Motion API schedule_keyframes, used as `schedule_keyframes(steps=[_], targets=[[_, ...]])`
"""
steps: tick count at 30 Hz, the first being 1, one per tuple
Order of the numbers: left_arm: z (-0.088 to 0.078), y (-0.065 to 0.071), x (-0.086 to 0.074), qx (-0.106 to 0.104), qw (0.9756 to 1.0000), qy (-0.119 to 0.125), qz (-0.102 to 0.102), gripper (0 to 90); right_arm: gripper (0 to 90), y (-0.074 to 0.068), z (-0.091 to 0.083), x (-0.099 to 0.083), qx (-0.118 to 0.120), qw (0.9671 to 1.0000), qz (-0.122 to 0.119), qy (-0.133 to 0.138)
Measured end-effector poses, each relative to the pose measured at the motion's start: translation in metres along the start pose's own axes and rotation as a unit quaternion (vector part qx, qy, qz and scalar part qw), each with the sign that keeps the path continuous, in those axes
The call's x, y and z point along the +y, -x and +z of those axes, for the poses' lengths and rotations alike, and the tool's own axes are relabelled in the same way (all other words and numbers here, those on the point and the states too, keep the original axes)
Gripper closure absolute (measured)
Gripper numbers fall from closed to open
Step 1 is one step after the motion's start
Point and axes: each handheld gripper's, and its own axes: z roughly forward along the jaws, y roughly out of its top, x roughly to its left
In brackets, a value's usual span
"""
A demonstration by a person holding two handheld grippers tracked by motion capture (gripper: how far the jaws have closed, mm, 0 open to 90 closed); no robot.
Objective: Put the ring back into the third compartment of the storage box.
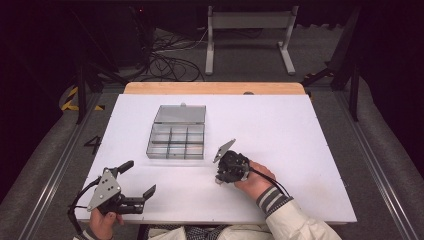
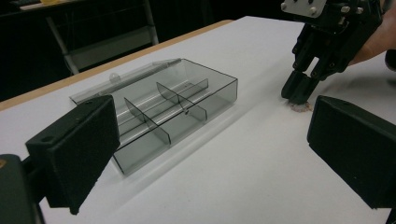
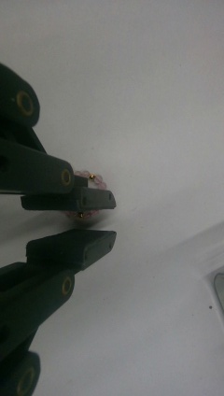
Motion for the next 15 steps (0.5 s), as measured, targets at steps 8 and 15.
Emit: schedule_keyframes(steps=[8, 15], targets=[[0.0000, -0.0001, 0.0000, 0.000, 1.0000, 0.000, -0.001, 2.8, 87.0, -0.0019, 0.0000, 0.0002, -0.007, 0.9999, -0.008, -0.002], [-0.0001, -0.0002, -0.0001, 0.000, 1.0000, 0.000, -0.001, 2.7, 87.1, -0.0034, -0.0058, 0.0001, -0.014, 0.9997, -0.012, 0.015]])
